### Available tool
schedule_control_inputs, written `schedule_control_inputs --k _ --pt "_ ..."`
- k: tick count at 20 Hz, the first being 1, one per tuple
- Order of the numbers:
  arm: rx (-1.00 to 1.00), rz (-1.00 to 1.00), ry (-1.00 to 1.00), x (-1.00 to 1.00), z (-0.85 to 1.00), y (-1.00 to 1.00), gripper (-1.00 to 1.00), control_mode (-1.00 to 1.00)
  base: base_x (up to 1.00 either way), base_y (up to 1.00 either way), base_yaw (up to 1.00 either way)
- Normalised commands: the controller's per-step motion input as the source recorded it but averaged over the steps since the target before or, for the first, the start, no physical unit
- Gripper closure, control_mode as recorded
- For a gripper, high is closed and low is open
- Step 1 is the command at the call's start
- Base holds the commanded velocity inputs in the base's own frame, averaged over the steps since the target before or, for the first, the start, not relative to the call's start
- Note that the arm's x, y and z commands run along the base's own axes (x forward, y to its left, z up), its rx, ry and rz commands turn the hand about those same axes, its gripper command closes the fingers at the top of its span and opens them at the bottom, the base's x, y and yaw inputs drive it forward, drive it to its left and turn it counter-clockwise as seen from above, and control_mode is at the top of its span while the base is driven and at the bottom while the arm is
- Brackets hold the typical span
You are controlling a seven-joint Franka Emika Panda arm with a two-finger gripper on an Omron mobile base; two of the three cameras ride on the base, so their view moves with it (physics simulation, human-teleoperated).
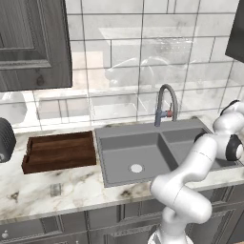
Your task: Pick up all produce items and place them in the sink. Turn on the sink faucet to wash them. Then turn the sink off and put them in the tray.
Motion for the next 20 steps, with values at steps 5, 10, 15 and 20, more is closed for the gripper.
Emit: schedule_control_inputs --k 5,10,15,20 --pt "-0.07 0.0 -0.01 -0.19 -0.51 0.0 -1.0 -1.0 0.0 0.0 0.0" --pt "-0.04 0.0 0.0 -0.23 -0.49 0.0 -1.0 -1.0 0.0 0.0 0.0" --pt "-0.03 0.0 0.0 -0.05 -0.16 0.03 1.0 -1.0 0.0 0.0 0.0" --pt "0.0 0.0 -0.05 -0.21 0.02 0.24 1.0 -1.0 0.0 0.0 0.0"
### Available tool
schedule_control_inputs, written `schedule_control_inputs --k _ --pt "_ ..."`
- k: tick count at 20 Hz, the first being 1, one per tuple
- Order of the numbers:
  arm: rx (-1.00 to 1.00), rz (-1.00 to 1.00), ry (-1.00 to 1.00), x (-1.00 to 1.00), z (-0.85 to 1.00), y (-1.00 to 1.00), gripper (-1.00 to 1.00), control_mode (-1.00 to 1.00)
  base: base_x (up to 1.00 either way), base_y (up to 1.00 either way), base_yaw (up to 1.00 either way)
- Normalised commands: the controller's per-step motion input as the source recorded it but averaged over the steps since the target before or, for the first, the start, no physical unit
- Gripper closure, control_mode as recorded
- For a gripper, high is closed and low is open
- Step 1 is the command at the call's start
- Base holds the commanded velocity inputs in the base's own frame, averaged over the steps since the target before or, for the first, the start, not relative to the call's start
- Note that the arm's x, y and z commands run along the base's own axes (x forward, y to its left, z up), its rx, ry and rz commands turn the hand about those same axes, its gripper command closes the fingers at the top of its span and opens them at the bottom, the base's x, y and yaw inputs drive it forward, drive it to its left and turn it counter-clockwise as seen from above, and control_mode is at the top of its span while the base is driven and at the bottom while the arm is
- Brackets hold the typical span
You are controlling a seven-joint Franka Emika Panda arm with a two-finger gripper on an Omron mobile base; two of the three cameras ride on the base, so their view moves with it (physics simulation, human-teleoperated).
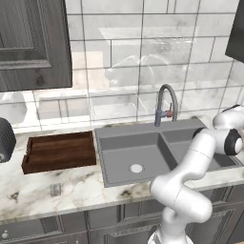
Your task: Pick up all produce items and place them in the sink. Turn on the sink faucet to wash them. Then turn the sink off and put them in the tray.
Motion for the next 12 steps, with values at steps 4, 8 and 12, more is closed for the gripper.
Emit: schedule_control_inputs --k 4,8,12 --pt "0.0 -0.01 -0.06 -0.39 0.26 0.47 1.0 -1.0 0.0 0.0 0.0" --pt "-0.01 -0.03 -0.03 -0.25 0.37 0.56 1.0 -1.0 0.0 0.0 0.0" --pt "-0.02 0.0 -0.02 -0.12 0.27 0.75 1.0 -1.0 0.0 0.0 0.0"
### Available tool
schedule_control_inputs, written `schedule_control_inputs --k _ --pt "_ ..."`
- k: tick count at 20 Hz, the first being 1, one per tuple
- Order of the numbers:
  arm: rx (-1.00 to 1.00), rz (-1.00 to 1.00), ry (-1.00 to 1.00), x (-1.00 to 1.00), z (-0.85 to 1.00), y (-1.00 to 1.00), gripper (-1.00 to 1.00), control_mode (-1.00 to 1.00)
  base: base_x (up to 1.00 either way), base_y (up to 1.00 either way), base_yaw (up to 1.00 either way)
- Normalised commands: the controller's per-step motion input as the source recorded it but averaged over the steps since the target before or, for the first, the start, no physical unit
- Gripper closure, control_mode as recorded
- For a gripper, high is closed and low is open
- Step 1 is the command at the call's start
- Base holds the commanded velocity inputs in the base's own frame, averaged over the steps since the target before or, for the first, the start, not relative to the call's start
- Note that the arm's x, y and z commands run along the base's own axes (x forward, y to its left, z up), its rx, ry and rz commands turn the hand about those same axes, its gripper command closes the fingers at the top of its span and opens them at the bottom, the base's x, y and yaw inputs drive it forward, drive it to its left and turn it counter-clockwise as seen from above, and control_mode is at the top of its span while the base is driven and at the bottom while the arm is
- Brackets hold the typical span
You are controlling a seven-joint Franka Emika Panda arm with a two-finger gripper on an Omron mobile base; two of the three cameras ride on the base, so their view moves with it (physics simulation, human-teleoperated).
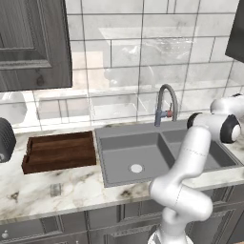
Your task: Pick up all produce items and place them in the sink. Turn on the sink faucet to wash them. Then turn the sink off and put them in the tray.
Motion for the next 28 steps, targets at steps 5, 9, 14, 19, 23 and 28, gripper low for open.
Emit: schedule_control_inputs --k 5,9,14,19,23,28 --pt "-0.02 0.0 0.0 0.0 0.15 0.89 1.0 -1.0 0.0 0.0 0.0" --pt "-0.03 0.0 0.0 0.0 0.03 0.96 1.0 -1.0 0.0 0.0 0.0" --pt "-0.03 0.05 -0.04 0.0 0.0 0.86 1.0 -1.0 0.0 0.0 0.0" --pt "0.0 0.17 -0.08 0.0 0.0 0.64 1.0 -1.0 0.0 0.0 0.0" --pt "0.0 0.29 -0.12 0.0 -0.03 0.36 1.0 -1.0 0.0 0.0 0.0" --pt "0.01 0.31 -0.08 0.03 0.0 0.17 1.0 -1.0 0.0 0.0 0.0"
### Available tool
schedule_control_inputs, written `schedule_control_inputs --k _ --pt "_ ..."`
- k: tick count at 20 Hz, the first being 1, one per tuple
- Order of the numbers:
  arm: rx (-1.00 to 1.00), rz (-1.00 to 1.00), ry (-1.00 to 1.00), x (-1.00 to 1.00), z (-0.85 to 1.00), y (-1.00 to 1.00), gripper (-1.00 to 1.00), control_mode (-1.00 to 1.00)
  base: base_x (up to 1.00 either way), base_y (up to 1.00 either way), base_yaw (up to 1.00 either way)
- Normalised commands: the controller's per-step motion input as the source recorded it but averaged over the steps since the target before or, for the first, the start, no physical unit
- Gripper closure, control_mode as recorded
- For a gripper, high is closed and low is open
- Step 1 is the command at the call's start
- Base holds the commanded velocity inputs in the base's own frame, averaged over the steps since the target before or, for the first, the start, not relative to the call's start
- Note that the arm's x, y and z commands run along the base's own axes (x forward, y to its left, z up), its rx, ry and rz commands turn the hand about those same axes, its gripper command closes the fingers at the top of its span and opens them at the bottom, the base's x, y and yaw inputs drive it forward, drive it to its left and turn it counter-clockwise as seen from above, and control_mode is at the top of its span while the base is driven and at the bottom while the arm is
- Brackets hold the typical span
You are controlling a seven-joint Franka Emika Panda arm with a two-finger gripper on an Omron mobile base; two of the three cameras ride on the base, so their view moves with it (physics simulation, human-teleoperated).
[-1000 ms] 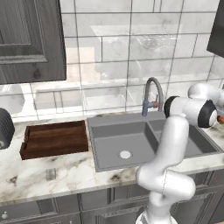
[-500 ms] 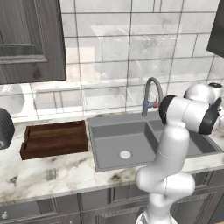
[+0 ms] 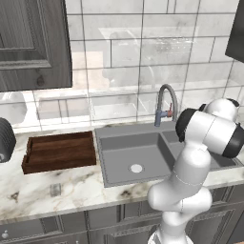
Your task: Pick up all produce items and place them in the sink. Turn on the sink faucet to wash them. Then turn the sink off and put them in the tray.
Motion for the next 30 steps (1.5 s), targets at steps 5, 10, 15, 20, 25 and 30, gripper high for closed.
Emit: schedule_control_inputs --k 5,10,15,20,25,30 --pt "0.02 0.33 -0.04 0.19 0.0 0.01 1.0 -1.0 0.0 0.0 0.0" --pt "0.0 0.32 0.01 0.37 -0.07 0.08 1.0 -1.0 0.0 0.0 0.0" --pt "-0.02 0.17 0.12 0.23 -0.33 0.08 1.0 -1.0 0.0 0.0 0.0" --pt "0.0 0.1 0.08 0.19 -0.35 0.02 1.0 -1.0 0.0 0.0 0.0" --pt "0.0 0.1 0.04 0.17 -0.3 0.02 1.0 -1.0 0.0 0.0 0.0" --pt "0.0 0.1 0.05 0.17 -0.36 0.04 1.0 -1.0 0.0 0.0 0.0"
